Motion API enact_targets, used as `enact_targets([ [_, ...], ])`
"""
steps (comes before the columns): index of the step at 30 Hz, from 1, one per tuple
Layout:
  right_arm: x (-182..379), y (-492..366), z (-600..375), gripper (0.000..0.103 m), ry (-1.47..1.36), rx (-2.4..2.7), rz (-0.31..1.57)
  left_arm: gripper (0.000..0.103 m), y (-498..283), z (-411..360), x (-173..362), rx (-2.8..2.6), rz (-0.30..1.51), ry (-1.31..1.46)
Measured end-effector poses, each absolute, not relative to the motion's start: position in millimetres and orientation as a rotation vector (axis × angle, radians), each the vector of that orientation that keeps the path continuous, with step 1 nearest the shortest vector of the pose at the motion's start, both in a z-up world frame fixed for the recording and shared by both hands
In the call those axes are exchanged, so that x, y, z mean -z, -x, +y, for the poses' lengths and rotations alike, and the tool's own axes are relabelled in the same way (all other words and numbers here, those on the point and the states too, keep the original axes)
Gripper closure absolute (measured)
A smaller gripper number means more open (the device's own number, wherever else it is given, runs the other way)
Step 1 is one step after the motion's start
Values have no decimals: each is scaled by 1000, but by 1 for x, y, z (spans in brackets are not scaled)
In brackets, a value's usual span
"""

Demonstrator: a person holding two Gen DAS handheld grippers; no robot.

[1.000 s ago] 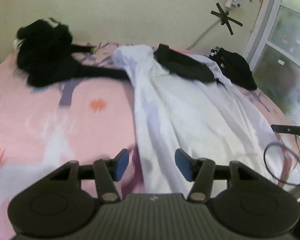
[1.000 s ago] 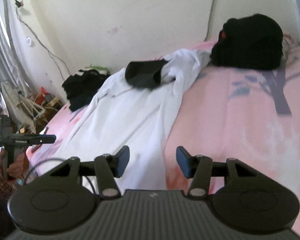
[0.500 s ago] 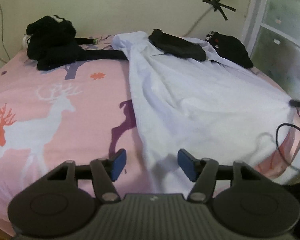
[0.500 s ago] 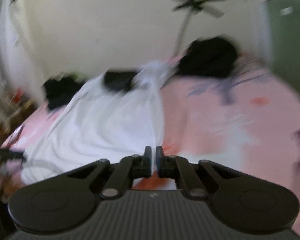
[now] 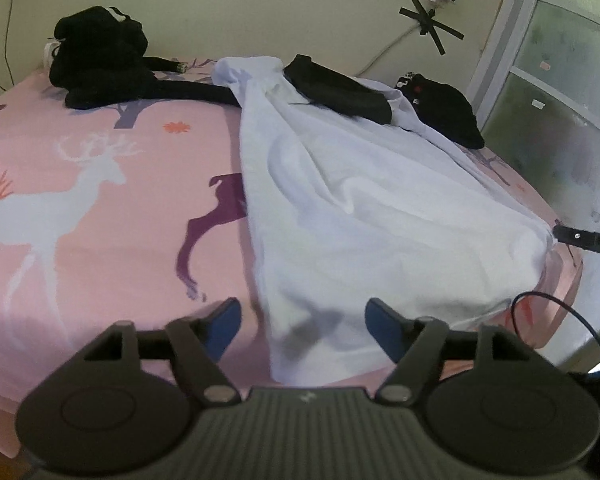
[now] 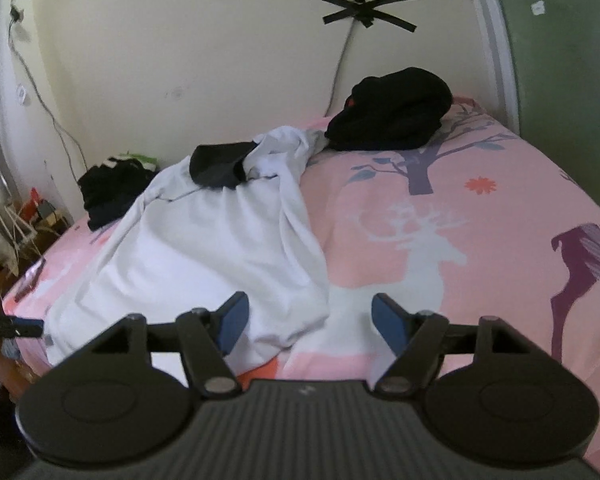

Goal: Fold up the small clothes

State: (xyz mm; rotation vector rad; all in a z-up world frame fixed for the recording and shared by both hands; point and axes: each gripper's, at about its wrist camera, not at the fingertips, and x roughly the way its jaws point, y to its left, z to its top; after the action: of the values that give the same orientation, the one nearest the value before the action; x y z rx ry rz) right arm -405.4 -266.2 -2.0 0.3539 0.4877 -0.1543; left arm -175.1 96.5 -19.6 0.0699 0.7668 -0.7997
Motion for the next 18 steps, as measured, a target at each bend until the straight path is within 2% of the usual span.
enact_targets([
  [1,4,402,-267,35,-352,138,489,36,177,94,20,800,767,-81],
  [2,7,398,-265,35,-351,118,492,52,179,91,20,806,772,-98],
  [3,9,395,-263,35,-341,98,494,63,180,88,20,811,782,-114],
  [4,11,392,-261,37,-324,83,494,81,181,84,22,800,787,-142],
  [5,12,389,-258,46,-308,60,501,90,182,81,22,781,780,-176],
  [6,13,384,-253,61,-292,35,523,96,183,80,21,769,772,-212],
  [7,13,379,-249,98,-285,14,560,96,181,81,20,773,778,-220],
  [11,-3,378,-239,98,-276,-77,595,97,171,100,0,835,797,-71],
  [18,-42,362,-285,98,-513,-114,449,97,114,140,-51,896,731,356],
])
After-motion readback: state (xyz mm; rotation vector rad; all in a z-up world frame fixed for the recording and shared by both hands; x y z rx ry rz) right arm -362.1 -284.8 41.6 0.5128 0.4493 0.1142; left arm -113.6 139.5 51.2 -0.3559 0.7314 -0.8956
